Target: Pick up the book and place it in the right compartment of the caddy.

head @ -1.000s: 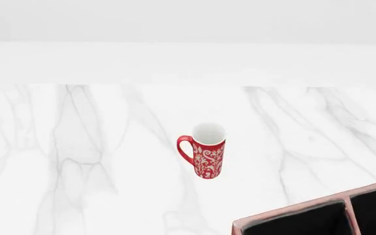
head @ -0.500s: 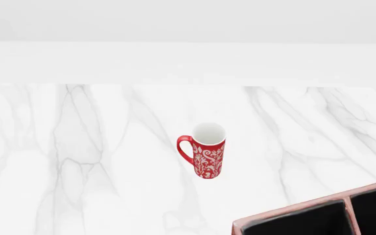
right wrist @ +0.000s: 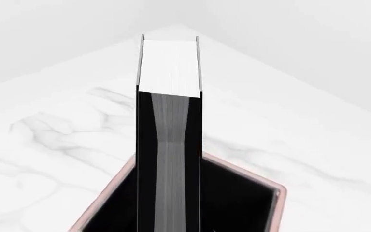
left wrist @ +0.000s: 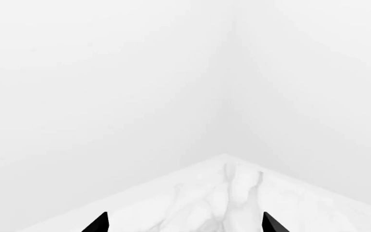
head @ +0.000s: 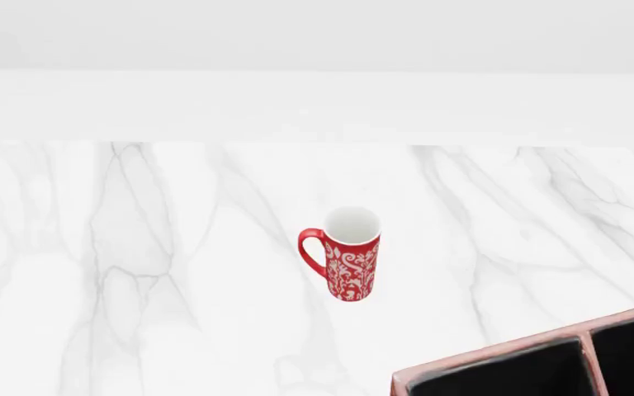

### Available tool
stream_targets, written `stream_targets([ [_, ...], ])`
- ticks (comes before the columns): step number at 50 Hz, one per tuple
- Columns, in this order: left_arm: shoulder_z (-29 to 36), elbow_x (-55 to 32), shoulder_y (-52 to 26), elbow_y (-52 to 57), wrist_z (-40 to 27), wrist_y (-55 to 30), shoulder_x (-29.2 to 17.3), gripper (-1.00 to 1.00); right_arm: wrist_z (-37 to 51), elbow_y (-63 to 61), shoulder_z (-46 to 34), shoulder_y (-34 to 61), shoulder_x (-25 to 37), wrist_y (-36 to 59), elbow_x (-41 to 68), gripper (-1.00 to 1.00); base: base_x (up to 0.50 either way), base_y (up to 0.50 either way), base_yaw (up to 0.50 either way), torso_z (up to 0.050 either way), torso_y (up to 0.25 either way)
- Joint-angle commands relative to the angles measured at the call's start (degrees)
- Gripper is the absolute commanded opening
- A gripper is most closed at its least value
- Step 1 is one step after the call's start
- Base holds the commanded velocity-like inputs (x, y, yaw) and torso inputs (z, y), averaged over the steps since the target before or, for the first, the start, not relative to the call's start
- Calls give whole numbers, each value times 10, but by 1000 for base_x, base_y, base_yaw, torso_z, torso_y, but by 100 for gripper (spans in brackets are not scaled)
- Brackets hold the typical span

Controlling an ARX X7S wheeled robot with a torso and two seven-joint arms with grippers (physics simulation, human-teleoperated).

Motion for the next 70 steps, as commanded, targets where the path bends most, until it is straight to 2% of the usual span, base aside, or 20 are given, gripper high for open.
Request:
stream_targets([
  [1,-12,7,5,3,14,6,12,100,-18,-3,27,-9,-3,-17,-23,-100,0,0,0,0,10],
  [19,-1,7,2,6,8,1,9,100,-47,-5,33,-36,0,-44,-42,-100,0,0,0,0,1],
  [43,2,7,7,1,8,9,11,100,-161,62,-54,-14,-33,-127,-167,-100,0,0,0,0,1],
  [70,6,8,13,-1,6,16,14,100,-175,76,-45,-51,-36,-149,-174,-100,0,0,0,0,1],
])
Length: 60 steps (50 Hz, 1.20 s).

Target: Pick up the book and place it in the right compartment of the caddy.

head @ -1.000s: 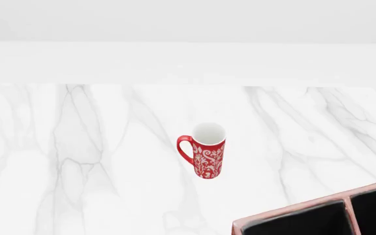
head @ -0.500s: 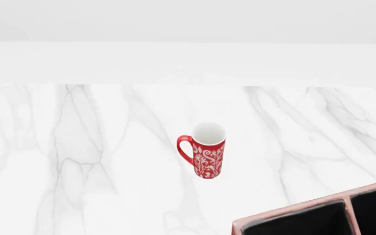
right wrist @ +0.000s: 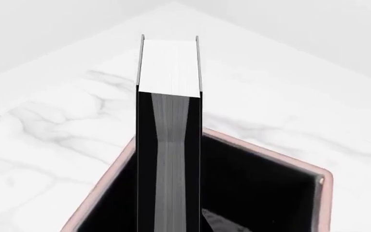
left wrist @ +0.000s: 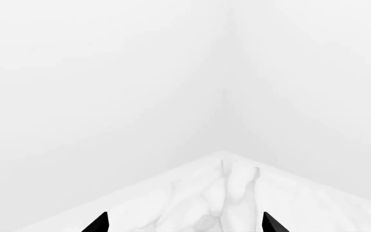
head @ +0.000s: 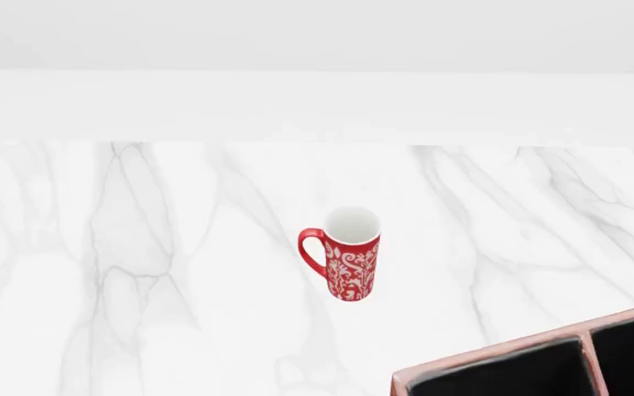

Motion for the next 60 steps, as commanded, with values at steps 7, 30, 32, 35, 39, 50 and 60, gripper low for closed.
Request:
stream_targets([
  [7,-16,4,6,6,14,3,12,100,-31,11,27,-4,-16,-15,-21,100,0,0,0,1,1],
  [30,-11,2,5,5,11,3,10,100,-26,4,24,-1,-14,-14,-19,100,0,0,0,0,0],
  [32,-11,3,6,4,10,4,10,100,-36,-1,17,3,-15,-18,-25,100,0,0,0,0,0],
  [35,-8,3,4,3,10,5,10,100,-79,-37,-22,37,-26,-27,-42,100,0,0,0,0,0],
  [39,21,3,-13,5,0,-6,2,100,-113,-82,-60,77,-42,-34,-58,100,0,0,0,0,0],
  [50,208,13,-125,-3,-42,-46,-32,100,-165,-174,-141,124,-109,-62,-90,100,0,0,0,0,0],
  [60,410,26,-253,-67,-50,-57,-28,100,-158,-182,-180,140,-147,-52,-97,100,0,0,0,0,0],
])
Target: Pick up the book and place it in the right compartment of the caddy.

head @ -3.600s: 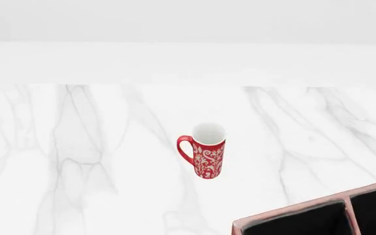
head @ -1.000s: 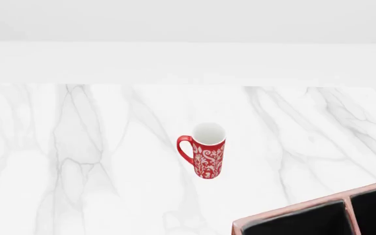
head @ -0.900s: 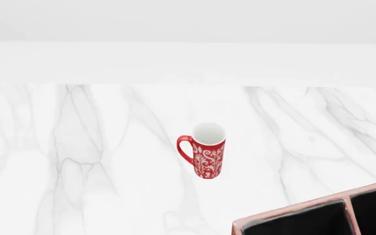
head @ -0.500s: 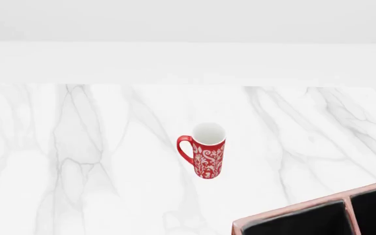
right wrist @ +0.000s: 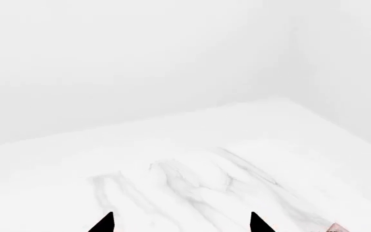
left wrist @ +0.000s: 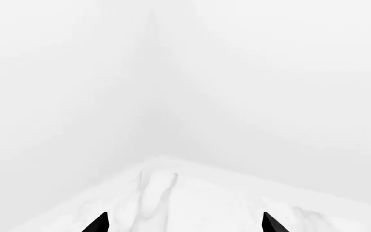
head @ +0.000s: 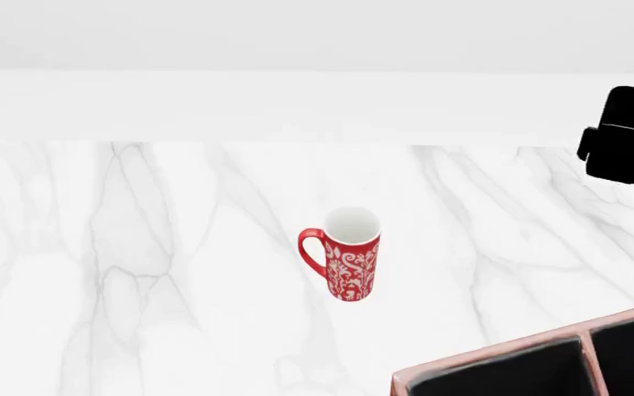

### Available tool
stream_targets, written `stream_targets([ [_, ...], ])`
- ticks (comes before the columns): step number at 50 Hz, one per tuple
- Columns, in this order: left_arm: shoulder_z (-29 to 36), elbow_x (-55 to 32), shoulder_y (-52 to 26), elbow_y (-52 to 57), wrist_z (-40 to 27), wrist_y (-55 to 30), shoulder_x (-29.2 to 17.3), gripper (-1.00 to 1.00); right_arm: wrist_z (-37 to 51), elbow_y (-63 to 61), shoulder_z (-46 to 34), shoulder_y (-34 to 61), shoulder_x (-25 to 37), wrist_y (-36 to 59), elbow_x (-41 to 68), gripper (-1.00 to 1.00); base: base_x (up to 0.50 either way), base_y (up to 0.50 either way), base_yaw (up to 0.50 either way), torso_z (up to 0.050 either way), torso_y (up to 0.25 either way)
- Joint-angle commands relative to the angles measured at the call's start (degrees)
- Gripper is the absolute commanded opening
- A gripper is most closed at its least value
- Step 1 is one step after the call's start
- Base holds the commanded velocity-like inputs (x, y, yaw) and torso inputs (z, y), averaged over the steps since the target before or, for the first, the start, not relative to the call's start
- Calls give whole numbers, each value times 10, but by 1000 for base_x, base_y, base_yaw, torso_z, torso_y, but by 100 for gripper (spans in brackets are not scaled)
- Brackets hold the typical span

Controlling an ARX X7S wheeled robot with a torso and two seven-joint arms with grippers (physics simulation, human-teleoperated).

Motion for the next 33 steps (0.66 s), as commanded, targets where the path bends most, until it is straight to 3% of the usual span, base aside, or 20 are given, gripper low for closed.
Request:
stream_targets([
  [1,202,20,-133,-57,4,-8,14,100,-25,-31,-34,30,-59,-3,-20,100,0,0,0,0,0],
  [5,273,29,-179,-93,10,0,31,100,-28,-35,-46,30,-74,-7,-25,100,0,0,0,0,0],
  [11,329,35,-214,-138,19,26,60,100,-44,-52,-65,21,-95,-28,-39,100,0,0,0,0,0],
  [33,411,20,-296,-189,36,42,122,100,-114,-34,-138,2,-178,-93,-91,100,0,0,0,0,0],
])
